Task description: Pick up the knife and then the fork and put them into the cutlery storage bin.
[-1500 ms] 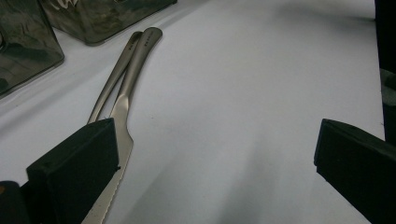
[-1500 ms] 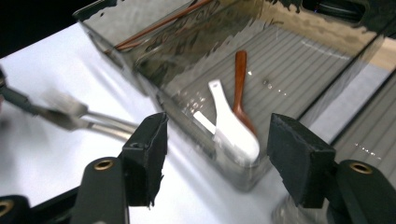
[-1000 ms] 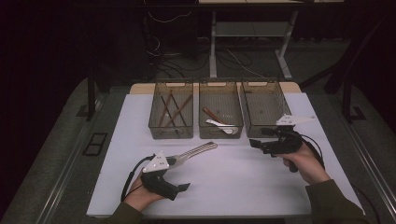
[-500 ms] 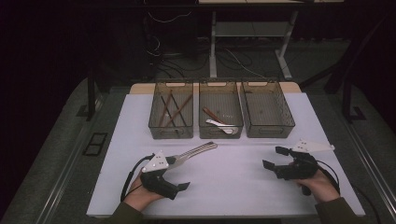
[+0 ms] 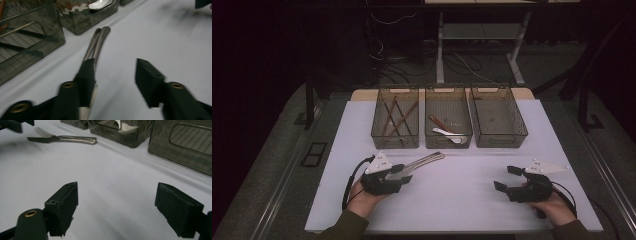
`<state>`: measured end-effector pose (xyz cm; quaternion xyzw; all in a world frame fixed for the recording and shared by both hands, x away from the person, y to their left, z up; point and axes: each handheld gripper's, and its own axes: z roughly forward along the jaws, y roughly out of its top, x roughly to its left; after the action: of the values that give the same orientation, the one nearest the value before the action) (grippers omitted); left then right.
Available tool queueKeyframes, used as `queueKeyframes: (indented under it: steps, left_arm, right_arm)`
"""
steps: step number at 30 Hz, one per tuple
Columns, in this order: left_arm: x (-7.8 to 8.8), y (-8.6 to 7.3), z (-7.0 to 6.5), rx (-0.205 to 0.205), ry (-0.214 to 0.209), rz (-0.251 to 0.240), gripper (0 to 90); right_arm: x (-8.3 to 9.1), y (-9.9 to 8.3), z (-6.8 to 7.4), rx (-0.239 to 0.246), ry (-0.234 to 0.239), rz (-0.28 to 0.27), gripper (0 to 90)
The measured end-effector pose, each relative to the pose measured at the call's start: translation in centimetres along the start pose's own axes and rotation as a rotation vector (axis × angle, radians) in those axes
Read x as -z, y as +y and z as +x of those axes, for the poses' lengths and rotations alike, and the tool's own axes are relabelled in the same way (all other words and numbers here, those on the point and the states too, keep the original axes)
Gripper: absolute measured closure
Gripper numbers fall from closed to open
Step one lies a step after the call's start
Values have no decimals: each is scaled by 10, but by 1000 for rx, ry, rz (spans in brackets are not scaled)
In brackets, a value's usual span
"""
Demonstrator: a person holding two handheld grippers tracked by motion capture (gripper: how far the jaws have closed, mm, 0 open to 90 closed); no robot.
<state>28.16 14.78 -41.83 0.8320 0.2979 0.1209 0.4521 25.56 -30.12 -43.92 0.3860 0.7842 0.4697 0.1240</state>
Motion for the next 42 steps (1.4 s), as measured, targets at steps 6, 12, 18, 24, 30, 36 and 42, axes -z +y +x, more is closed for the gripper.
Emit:
queueKeyframes:
  steps: [6,12,18,24,30,36,42]
  left_arm:
    - [-16,14,7,32,-5,51,861]
    - [-42,29,11,29,15,92,892]
    - [-70,37,14,2,35,153,892]
    - [-83,36,17,-10,72,189,892]
    - [-85,34,19,-23,88,211,893]
    - [-85,34,18,-40,72,213,894]
    - [-85,33,19,-44,51,213,895]
  right_arm:
    - [-2,-1,0,4,6,14,184]
    - [-1,-1,-1,3,7,9,184]
    - [0,-1,-3,-3,8,8,184]
    - [0,-1,-2,-2,13,5,183]
    - [1,-1,-3,-3,19,7,183]
    - [0,-1,-2,-3,22,6,183]
    - [0,-1,-3,-4,25,6,184]
